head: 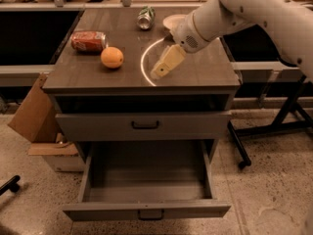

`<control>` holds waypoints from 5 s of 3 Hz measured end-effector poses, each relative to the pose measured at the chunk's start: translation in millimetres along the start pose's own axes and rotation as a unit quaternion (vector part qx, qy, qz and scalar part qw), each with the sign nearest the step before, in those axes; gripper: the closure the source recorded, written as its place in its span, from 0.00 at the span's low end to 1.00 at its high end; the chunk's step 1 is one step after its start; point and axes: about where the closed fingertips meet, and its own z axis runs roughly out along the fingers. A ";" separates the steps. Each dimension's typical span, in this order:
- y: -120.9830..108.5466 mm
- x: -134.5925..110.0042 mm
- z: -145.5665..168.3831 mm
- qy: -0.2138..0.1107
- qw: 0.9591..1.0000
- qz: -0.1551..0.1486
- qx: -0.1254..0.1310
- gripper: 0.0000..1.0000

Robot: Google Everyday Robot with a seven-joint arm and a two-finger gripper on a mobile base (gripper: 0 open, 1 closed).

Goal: Place orange into middle drawer

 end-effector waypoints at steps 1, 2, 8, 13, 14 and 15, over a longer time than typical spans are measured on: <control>-15.3 -10.1 32.6 -0.017 1.000 0.003 -0.010 0.00; -26.7 -22.3 58.2 -0.032 0.999 0.002 -0.013 0.00; -17.6 -77.4 151.8 -0.070 0.996 -0.023 -0.047 0.00; 15.9 -98.6 131.1 -0.113 0.990 -0.058 -0.054 0.83; 28.9 -88.7 92.6 -0.147 0.987 -0.057 -0.036 1.00; 29.0 -88.7 92.6 -0.147 0.987 -0.057 -0.036 1.00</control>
Offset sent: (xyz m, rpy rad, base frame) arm 0.0736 0.0634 -0.0240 0.0995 -0.0214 0.0290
